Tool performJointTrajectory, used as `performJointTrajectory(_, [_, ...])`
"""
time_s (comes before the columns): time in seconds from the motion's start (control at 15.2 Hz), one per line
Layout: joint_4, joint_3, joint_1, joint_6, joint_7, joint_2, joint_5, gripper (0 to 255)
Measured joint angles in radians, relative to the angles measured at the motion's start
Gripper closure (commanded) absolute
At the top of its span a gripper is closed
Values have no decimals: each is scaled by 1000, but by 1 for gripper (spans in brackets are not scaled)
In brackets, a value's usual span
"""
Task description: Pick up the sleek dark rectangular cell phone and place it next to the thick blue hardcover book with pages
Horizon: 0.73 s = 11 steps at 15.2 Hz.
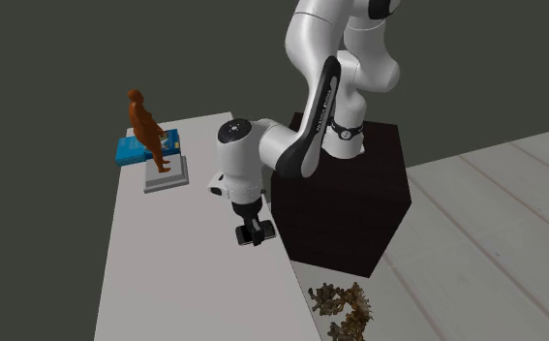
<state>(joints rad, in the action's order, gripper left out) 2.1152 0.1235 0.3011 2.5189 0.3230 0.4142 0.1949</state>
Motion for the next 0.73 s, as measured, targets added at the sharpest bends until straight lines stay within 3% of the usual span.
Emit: performJointTrajectory(0.73, [-8, 20, -13, -118, 32, -112, -37, 255])
